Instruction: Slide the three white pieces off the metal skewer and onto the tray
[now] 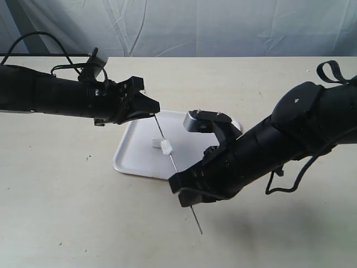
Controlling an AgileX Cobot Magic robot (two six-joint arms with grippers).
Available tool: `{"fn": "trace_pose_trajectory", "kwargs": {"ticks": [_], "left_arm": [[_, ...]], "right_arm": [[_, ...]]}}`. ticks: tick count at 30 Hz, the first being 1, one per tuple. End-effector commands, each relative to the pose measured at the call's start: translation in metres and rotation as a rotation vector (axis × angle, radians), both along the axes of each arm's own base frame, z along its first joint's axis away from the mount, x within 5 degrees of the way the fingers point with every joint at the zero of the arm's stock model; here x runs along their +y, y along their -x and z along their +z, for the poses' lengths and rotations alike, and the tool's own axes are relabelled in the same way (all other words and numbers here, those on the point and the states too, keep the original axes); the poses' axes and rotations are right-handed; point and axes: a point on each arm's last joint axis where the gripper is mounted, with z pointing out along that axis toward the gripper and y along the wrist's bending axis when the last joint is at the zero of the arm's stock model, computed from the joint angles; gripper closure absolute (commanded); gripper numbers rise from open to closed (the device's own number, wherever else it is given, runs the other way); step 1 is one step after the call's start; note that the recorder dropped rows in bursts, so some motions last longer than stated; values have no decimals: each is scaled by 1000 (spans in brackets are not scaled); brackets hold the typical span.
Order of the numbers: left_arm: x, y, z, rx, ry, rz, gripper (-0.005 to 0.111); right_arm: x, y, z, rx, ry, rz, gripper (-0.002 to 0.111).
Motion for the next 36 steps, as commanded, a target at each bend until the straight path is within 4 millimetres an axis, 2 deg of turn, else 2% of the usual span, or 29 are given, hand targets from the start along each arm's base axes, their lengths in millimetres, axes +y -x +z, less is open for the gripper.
{"fn": "trace_pose_trajectory", "kwargs": {"ticks": [1,8,10,14,16,19,26,36], "left_arm": [[-1,-9,6,-17,-6,42,86],[5,-21,7,-40,-81,128,86],[6,-22,6,-41,-99,144,86],[-4,-11,2,28,-67,27,84],[-10,-5,-1,24,-104,-30,74],[-13,-3,-1,79,-81,-11,65],[-20,7,4,136,38,-84,65],[-26,10,16,102,178,-149,65]], "right_arm": [[-7,10,-3,88,96,73,109],[-22,24,-2,216,248,121,109],[-28,25,5,191,295,115,109],[-46,12,21,-36,429,11,109],[-43,9,22,-59,400,-39,109],[-37,1,21,-103,334,-99,109],[-27,-15,20,-198,221,-214,109],[-10,-29,13,-200,149,-181,109]]}}
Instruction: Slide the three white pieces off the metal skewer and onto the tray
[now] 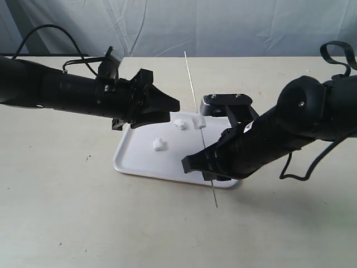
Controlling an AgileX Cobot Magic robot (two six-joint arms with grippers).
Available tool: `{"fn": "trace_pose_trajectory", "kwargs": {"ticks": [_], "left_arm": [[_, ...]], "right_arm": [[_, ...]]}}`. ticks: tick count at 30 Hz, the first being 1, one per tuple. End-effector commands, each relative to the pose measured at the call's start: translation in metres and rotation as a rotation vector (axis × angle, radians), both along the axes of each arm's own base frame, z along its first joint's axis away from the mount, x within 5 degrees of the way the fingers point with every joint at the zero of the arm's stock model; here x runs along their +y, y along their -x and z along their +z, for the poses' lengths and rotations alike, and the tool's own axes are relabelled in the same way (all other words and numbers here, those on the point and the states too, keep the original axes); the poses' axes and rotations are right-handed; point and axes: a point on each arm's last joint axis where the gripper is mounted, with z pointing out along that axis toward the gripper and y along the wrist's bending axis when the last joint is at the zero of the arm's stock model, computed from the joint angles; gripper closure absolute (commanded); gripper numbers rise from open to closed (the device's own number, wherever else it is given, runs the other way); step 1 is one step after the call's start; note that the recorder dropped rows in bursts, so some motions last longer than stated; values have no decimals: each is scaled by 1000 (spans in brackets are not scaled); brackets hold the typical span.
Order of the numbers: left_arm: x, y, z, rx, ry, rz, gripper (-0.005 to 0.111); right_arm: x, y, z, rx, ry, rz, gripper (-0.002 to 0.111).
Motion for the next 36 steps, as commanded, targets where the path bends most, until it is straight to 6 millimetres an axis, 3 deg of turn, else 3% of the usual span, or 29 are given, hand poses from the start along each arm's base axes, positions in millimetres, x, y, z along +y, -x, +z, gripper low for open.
{"fn": "trace_pose_trajectory", "kwargs": {"ticks": [1,16,23,36], "left_arm": [[-2,1,2,-9,34,-4,65],[0,-4,-1,-38,-7,34,65],[0,-4,0,-40,-3,42,65],[0,-4,-1,-54,-12,32,71]], "right_arm": [[9,-10,4,-28,-42,6,109],[30,-21,16,4,-148,83,109],[32,-26,2,17,-111,89,109],[32,-32,3,-48,-107,66,109]]}}
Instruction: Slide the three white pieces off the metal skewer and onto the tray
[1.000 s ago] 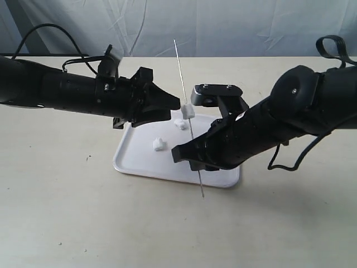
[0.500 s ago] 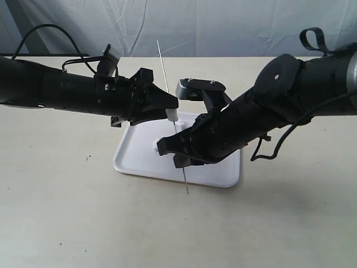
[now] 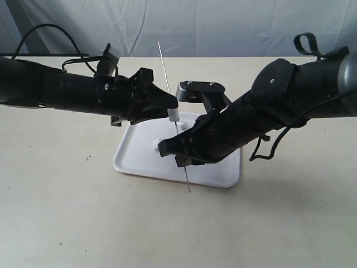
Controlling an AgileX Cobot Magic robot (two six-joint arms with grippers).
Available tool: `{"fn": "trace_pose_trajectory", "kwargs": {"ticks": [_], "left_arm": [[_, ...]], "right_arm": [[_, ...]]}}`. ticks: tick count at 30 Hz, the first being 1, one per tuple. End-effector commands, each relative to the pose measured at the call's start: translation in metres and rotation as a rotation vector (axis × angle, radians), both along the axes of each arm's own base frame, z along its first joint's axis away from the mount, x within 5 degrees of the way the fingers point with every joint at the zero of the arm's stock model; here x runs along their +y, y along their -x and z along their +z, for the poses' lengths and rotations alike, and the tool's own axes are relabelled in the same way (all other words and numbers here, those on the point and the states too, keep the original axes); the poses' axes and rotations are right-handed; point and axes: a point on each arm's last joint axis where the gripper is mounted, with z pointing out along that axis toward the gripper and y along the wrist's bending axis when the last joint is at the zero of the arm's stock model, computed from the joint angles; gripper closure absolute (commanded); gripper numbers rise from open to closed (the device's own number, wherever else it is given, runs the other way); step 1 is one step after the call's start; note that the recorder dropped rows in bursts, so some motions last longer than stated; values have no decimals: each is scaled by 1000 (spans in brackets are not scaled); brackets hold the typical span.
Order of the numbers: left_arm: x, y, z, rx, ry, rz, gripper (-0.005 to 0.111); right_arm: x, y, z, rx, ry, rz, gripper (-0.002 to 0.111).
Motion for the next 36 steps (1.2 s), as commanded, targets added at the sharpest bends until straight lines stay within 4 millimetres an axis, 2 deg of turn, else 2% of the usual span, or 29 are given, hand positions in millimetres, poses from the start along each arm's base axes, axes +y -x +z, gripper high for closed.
{"fn": "trace_pose_trajectory", "kwargs": {"ticks": [1,22,30,36], "left_arm": [[-2,0,0,-4,5,-5,71],[-1,1,-1,-10,-10,-19,71],[-2,2,-1,-11,-11,-24,80],[-2,2,-1,-12,-15,-31,81]], "right_arm": [[-1,-5,2,-39,1,-12,109],[4,-1,4,-16,-53,18,109],[4,-1,4,-15,-53,19,109],[4,-3,4,-29,-50,8,109]]}}
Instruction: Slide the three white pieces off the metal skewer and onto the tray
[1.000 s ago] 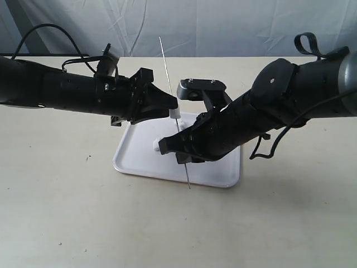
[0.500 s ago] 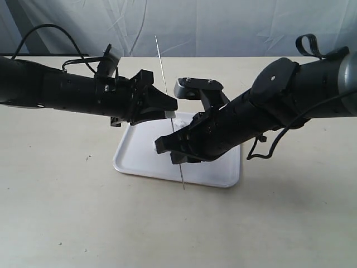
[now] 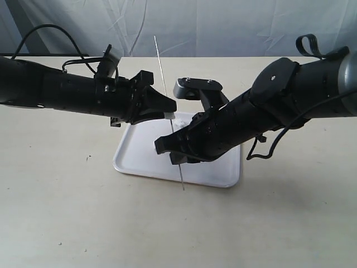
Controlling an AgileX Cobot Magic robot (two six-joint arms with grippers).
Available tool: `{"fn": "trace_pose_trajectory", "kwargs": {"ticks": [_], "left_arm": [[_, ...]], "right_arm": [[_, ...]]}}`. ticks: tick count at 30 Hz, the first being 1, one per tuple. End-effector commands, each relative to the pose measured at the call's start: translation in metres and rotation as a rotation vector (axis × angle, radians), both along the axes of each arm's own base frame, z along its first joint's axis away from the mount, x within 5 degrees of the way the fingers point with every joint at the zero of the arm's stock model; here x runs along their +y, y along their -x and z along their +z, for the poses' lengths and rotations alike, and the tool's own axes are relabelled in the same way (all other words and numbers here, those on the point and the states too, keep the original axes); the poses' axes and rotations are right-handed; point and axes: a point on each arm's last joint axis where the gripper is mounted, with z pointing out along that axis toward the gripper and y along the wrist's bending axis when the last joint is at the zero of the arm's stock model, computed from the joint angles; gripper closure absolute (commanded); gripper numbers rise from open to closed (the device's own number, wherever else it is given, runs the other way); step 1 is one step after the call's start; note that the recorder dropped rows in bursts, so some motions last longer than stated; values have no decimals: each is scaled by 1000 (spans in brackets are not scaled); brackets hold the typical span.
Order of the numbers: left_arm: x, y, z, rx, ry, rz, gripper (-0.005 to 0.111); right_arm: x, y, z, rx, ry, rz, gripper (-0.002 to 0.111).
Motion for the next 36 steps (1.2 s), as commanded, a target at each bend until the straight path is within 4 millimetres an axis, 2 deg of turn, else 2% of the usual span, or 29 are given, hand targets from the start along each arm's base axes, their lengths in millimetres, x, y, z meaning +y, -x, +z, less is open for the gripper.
{"fn": "trace_pose_trajectory", "kwargs": {"ticks": [1,36], "left_arm": [[-2,1,0,-2,0,-13,81],[-2,1,0,-9,-1,-14,81]], "right_arm": [[0,-3,2,-19,-3,-6,109],[0,-3,2,-23,-2,-8,109]]}}
